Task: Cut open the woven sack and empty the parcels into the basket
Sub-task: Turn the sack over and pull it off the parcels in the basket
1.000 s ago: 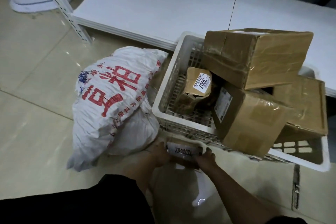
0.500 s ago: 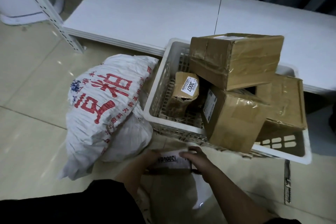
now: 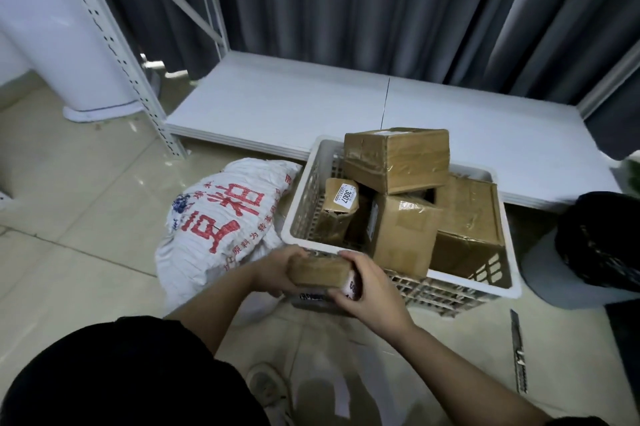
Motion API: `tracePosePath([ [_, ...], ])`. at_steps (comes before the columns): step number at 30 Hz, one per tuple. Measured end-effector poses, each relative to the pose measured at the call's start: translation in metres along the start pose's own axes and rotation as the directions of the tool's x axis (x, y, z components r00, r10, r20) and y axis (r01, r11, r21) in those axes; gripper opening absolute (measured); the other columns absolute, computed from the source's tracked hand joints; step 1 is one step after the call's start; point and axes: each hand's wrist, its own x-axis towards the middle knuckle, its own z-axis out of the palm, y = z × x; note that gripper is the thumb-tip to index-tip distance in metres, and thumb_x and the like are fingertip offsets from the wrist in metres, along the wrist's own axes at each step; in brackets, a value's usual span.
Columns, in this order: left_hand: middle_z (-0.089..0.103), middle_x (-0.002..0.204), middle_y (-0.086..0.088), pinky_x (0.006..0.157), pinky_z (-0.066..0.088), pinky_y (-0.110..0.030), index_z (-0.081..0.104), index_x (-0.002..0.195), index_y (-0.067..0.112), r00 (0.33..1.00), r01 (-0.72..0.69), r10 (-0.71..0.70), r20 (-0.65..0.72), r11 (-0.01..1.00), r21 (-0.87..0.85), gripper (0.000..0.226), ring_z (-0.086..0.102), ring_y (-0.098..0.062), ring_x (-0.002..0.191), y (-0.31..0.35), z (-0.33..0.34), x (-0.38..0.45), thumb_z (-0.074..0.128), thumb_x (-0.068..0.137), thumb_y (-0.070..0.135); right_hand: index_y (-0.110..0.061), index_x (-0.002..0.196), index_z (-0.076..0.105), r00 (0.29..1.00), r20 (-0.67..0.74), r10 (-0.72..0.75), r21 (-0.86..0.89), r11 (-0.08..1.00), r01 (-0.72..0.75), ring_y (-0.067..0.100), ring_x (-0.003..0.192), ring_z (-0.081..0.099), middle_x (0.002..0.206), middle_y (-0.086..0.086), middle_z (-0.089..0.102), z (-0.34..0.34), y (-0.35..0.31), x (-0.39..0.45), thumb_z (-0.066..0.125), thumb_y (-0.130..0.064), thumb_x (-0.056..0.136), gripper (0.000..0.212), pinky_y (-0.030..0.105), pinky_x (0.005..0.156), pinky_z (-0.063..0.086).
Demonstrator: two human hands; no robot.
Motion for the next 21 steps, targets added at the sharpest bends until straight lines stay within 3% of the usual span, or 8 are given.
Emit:
tracePosePath([
  [3, 0.044, 0.119, -0.003, 0.058, 0.053, -0.018, 0.044, 0.119, 0.022, 0.995, -0.068, 0.069, -0.069, 0.998, 0.007, 0.059, 0.052, -0.020, 0.102, 0.017, -0.023, -0.012, 0.077, 0.073, 0.005, -0.024, 0.128, 0.049, 0.958, -0.281, -0.052, 0.026, 0.998, 0.062, 0.006, 0.113, 0.048, 0.122, -0.008, 0.054, -0.020, -0.015, 0.006, 0.053, -0.046, 0.087, 0.046, 0.027, 0.093, 0.043],
  [5, 0.045, 0.112, -0.001, 0.060, 0.051, -0.014, 0.044, 0.119, 0.020, 0.982, -0.118, 0.115, -0.148, 0.993, -0.012, 0.059, 0.050, -0.016, 0.100, 0.027, -0.037, -0.015, 0.078, 0.073, 0.003, -0.017, 0.126, 0.050, 0.805, -0.591, 0.050, -0.010, 0.998, -0.070, 0.016, 0.115, 0.048, 0.122, -0.001, 0.054, -0.034, -0.016, 0.014, 0.058, -0.039, 0.086, 0.047, 0.032, 0.094, 0.039],
  [7, 0.047, 0.102, 0.002, 0.060, 0.047, -0.009, 0.044, 0.117, 0.019, 0.963, -0.138, 0.130, -0.237, 0.990, -0.017, 0.059, 0.051, -0.014, 0.093, 0.038, -0.047, -0.015, 0.078, 0.072, 0.000, -0.014, 0.134, 0.043, 0.640, -0.736, 0.220, 0.024, 0.953, -0.301, 0.024, 0.125, 0.042, 0.134, 0.005, 0.048, -0.047, -0.014, 0.024, 0.067, -0.037, 0.079, 0.064, 0.041, 0.100, 0.033],
  [8, 0.048, 0.101, 0.001, 0.061, 0.045, -0.007, 0.044, 0.117, 0.018, 0.950, -0.139, 0.134, -0.283, 0.990, 0.006, 0.060, 0.052, -0.014, 0.092, 0.044, -0.049, -0.013, 0.078, 0.071, 0.000, -0.014, 0.140, 0.036, 0.609, -0.735, 0.298, 0.051, 0.920, -0.388, 0.026, 0.131, 0.036, 0.141, 0.007, 0.041, -0.051, -0.013, 0.029, 0.071, -0.041, 0.075, 0.079, 0.046, 0.104, 0.030],
  [10, 0.047, 0.112, -0.006, 0.075, 0.045, -0.015, 0.045, 0.120, 0.021, 0.911, -0.136, 0.161, -0.379, 0.986, 0.094, 0.066, 0.052, -0.020, 0.100, 0.051, -0.050, -0.003, 0.081, 0.067, 0.005, -0.015, 0.148, 0.019, 0.639, -0.652, 0.409, 0.055, 0.865, -0.498, 0.030, 0.141, 0.022, 0.153, 0.009, 0.024, -0.053, -0.010, 0.038, 0.076, -0.048, 0.067, 0.105, 0.056, 0.109, 0.025],
  [13, 0.037, 0.128, -0.011, 0.095, 0.047, -0.032, 0.043, 0.128, 0.023, 0.872, -0.061, 0.139, -0.468, 0.982, 0.179, 0.071, 0.053, -0.028, 0.108, 0.060, -0.044, 0.008, 0.079, 0.068, 0.011, -0.017, 0.151, 0.003, 0.673, -0.522, 0.524, 0.049, 0.807, -0.589, 0.036, 0.144, 0.009, 0.158, 0.009, 0.005, -0.049, -0.004, 0.051, 0.079, -0.053, 0.063, 0.122, 0.061, 0.110, 0.020],
  [16, 0.033, 0.137, -0.012, 0.097, 0.047, -0.037, 0.042, 0.132, 0.024, 0.854, -0.023, 0.152, -0.497, 0.966, 0.257, 0.071, 0.056, -0.033, 0.111, 0.062, -0.040, 0.016, 0.076, 0.071, 0.012, -0.019, 0.151, 0.001, 0.667, -0.475, 0.574, 0.051, 0.774, -0.631, 0.039, 0.141, 0.014, 0.158, 0.010, -0.002, -0.047, 0.000, 0.059, 0.079, -0.052, 0.064, 0.121, 0.058, 0.106, 0.027],
  [21, 0.030, 0.139, -0.010, 0.092, 0.048, -0.037, 0.043, 0.129, 0.025, 0.831, -0.023, 0.220, -0.510, 0.931, 0.365, 0.065, 0.055, -0.032, 0.113, 0.061, -0.034, 0.033, 0.072, 0.074, 0.008, -0.029, 0.145, 0.019, 0.726, -0.458, 0.513, -0.096, 0.783, -0.614, 0.040, 0.129, 0.031, 0.158, 0.008, -0.001, -0.058, 0.002, 0.059, 0.073, -0.053, 0.065, 0.099, 0.052, 0.097, 0.034],
])
